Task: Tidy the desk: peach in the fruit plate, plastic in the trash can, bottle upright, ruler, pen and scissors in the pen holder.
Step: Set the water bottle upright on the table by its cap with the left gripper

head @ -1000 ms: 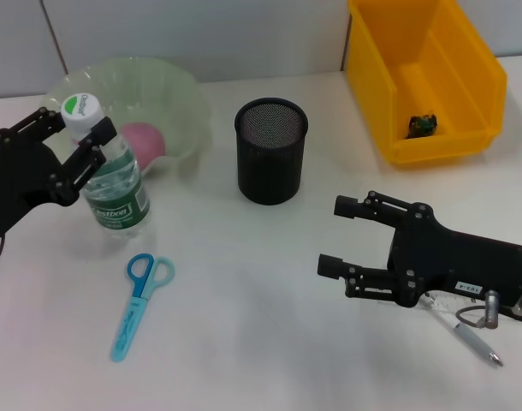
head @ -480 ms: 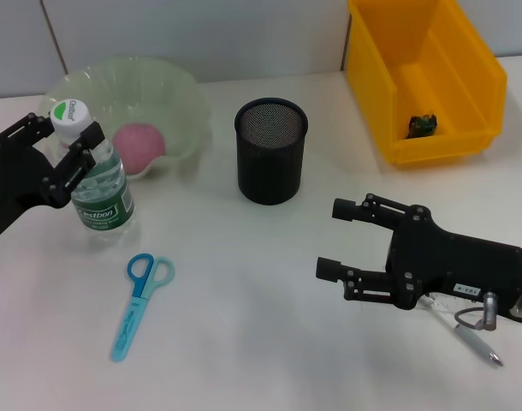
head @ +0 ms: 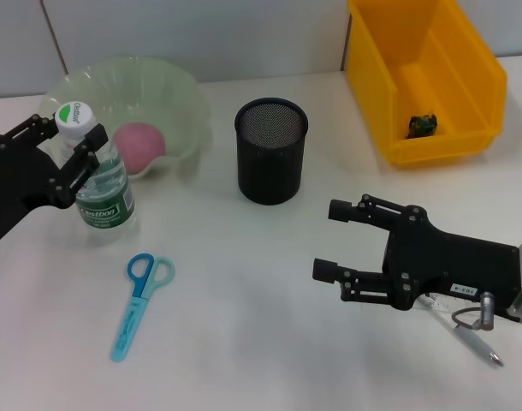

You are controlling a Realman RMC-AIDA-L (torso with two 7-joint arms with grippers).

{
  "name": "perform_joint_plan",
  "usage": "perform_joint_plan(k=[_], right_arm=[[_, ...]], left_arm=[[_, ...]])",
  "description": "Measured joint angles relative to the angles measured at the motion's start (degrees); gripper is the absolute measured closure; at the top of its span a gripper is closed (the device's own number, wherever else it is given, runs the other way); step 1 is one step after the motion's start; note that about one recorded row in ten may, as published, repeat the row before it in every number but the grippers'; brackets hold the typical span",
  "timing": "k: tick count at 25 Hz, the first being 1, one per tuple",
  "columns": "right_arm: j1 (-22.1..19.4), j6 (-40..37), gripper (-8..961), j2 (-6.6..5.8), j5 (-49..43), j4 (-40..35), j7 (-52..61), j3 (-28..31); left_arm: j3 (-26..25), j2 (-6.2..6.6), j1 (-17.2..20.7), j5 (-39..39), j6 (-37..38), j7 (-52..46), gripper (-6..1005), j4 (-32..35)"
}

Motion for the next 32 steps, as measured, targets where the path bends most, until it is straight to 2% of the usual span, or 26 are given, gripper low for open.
perform_joint_plan(k=[32], right_arm=[[0.27,0.09,135,0.0,0.0,0.0,0.1,-0.23]], left_arm=[[0.76,-0.21,-1.45,-0.2,-5.02,0.27,388,-1.57]])
